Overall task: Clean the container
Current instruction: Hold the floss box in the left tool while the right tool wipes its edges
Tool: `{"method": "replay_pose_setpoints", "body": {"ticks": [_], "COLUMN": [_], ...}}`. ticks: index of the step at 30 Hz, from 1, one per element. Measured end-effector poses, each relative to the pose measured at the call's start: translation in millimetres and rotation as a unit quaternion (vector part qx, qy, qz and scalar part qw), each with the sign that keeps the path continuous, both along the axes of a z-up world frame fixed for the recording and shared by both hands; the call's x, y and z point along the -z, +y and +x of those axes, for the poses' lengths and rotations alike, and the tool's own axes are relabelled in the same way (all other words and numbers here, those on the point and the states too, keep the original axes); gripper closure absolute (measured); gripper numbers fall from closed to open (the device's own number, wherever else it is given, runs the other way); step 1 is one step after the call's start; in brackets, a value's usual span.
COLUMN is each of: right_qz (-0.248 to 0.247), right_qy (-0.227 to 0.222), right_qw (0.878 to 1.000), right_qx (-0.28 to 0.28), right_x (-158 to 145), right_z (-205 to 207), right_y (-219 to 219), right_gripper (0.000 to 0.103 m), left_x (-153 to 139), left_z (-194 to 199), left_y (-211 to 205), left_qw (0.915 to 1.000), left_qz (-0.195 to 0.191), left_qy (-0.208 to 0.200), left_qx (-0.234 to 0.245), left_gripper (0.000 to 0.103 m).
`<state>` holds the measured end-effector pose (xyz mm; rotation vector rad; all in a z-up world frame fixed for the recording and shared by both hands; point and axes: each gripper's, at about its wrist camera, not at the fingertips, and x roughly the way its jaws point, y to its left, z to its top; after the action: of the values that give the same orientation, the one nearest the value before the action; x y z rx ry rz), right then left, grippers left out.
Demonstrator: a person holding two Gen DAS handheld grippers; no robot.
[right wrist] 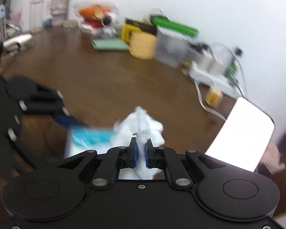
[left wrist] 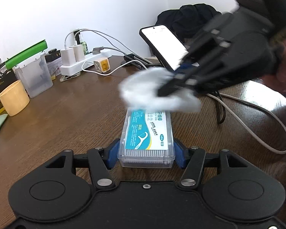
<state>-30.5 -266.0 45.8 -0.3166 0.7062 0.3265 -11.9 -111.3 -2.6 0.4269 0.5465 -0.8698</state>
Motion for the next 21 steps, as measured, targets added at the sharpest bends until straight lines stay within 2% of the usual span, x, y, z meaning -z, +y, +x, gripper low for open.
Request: {"method": "replay_pose_setpoints", "body": {"ticks": [2, 4, 6, 8, 12, 16, 19, 21], "right_qz": [0.014, 0.036, 0.037, 0.028, -0.013, 0.012, 0.039, 0.031], "right_qy": [0.02, 0.023, 0.004, -0.012, -0.016, 0.014, -0.003, -0.015], "right_qw": [1.0, 0.998, 0.996, 0.997, 1.0, 0.999, 0.997, 0.997], "right_qx": [-0.015, -0.056, -0.086, -0.076, -0.015, -0.029, -0.073, -0.062], "right_x": [0, -4, -7, -9, 0, 1, -6, -6], "right_z": [-15, -30, -33, -21, -9, -32, -39, -27], "right_y": [-1, 16, 34, 39, 16, 8, 30, 32], "right_gripper": [0.095, 0.095, 0.095, 0.095, 0.095, 0.095, 0.095, 0.095], "left_x": [0, 0, 0, 0, 0, 0, 1, 0], "left_z": [0, -1, -3, -5, -6, -6, -9, -10], "left_y": [0, 0, -1, -2, -4, -6, -5, -5], "left_qw": [1.0, 1.0, 1.0, 0.9999, 0.9997, 0.9996, 0.9994, 0.9993], "left_qz": [0.0, 0.002, 0.005, 0.008, 0.013, 0.016, 0.02, 0.022], "left_qy": [0.001, -0.002, -0.007, -0.013, -0.021, -0.023, -0.028, -0.031], "left_qx": [0.0, 0.0, 0.0, -0.001, 0.001, 0.001, -0.002, -0.004], "left_gripper": [0.046, 0.046, 0.046, 0.046, 0.046, 0.046, 0.046, 0.046]}}
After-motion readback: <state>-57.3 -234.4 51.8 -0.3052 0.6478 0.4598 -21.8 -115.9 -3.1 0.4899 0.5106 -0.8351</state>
